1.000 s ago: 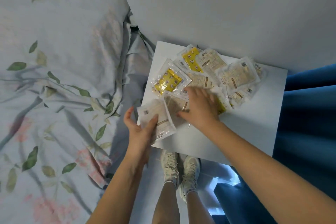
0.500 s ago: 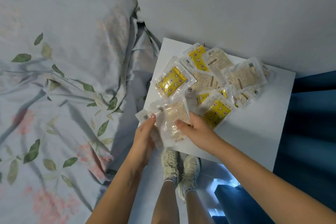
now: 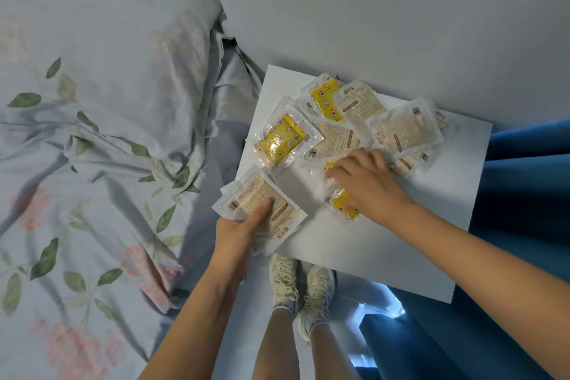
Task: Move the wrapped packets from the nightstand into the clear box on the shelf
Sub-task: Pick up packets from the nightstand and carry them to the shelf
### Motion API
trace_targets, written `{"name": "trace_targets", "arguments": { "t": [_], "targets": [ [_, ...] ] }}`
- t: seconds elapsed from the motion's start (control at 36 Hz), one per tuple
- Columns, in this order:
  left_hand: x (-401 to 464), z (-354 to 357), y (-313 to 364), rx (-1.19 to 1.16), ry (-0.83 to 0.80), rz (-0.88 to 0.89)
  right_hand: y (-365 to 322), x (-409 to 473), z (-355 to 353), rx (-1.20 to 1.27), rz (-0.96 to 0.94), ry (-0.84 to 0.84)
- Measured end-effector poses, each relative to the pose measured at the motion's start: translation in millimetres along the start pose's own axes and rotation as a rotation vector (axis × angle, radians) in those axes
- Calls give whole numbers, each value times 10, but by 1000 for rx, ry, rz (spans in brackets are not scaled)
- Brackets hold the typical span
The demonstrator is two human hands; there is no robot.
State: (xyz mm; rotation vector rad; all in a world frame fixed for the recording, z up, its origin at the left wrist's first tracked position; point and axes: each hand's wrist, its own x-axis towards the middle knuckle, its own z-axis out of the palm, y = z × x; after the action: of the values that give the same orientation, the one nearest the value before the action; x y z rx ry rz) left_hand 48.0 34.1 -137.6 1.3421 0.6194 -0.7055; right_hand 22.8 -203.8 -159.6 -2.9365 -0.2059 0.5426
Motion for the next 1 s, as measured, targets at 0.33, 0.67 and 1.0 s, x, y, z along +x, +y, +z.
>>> {"name": "trace_targets", "arguments": {
  "t": [0.33,0.67,1.0],
  "targets": [
    [-65,101,-37,10,-14,6,57,-108,30,-95,10,-83],
    [-91,169,-26,30,-3,14,88,-184,122,-189,-62,23],
    [-133,144,-112,4,56,8,131,-102,31,81,159,38]
  ]
}}
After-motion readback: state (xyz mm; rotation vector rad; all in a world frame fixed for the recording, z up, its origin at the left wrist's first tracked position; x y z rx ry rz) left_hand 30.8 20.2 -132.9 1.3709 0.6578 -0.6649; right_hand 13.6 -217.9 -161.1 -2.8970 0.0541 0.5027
